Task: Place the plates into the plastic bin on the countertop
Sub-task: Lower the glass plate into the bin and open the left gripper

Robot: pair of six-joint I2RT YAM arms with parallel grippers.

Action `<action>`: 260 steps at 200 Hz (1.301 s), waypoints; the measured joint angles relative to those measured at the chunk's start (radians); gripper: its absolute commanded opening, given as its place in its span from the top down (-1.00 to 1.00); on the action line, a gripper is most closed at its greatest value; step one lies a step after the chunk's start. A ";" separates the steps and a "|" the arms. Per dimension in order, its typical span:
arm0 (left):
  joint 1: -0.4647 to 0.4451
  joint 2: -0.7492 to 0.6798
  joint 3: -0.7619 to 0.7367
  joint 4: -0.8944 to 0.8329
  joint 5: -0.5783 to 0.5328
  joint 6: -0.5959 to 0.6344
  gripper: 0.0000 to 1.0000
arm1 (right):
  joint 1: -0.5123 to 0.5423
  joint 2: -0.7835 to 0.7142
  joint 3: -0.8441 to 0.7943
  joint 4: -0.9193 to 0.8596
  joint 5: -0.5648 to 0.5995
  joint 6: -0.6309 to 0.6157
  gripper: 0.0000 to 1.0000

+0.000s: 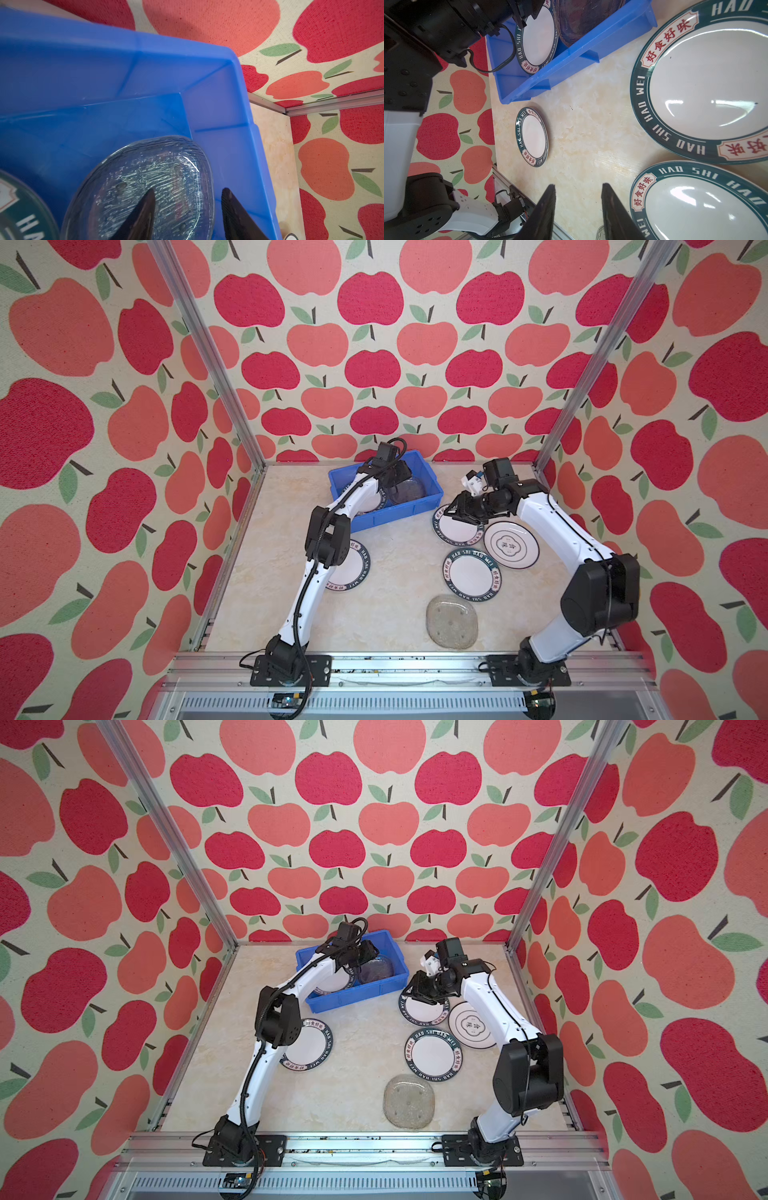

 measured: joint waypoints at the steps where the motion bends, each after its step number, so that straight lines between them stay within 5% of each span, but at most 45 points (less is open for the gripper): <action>1: 0.000 0.002 0.000 0.000 0.000 0.000 -0.06 | 0.000 0.000 0.000 0.000 0.000 0.000 0.20; 169: 0.006 0.043 -0.013 -0.048 0.090 -0.001 -0.04 | 0.000 0.023 -0.007 0.003 0.000 0.000 0.21; 216: 0.046 0.044 0.008 -0.082 0.137 0.044 -0.25 | 0.000 0.034 -0.004 0.004 0.000 0.001 0.22; 260: 0.064 0.096 0.205 -0.142 0.156 0.087 -0.44 | 0.000 0.029 0.019 0.018 0.000 0.004 0.22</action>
